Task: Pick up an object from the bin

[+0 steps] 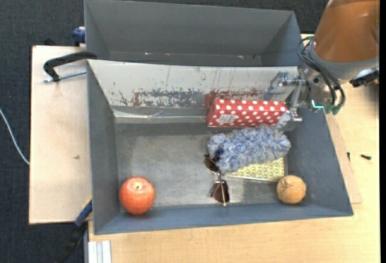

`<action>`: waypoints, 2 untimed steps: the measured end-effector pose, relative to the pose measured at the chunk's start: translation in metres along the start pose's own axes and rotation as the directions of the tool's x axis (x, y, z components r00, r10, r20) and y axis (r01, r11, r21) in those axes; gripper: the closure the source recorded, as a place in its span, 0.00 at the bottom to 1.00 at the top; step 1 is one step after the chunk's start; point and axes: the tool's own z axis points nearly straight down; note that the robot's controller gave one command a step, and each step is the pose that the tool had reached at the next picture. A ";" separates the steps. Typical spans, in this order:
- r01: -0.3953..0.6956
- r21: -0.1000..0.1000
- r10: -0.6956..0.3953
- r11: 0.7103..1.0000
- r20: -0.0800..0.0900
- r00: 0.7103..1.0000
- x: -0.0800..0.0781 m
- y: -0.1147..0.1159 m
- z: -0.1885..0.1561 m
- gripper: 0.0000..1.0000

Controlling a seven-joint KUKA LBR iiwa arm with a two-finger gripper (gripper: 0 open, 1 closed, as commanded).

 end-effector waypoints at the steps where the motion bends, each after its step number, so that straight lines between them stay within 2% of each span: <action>1: 0.001 0.001 -0.002 1.000 0.009 1.000 -0.001 0.000 -0.005 0.00; 2: -0.020 0.005 0.019 1.000 0.034 0.999 0.005 0.026 0.145 1.00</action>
Offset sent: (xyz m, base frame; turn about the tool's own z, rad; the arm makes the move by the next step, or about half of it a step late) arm -0.0177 0.0294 -0.1626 0.0166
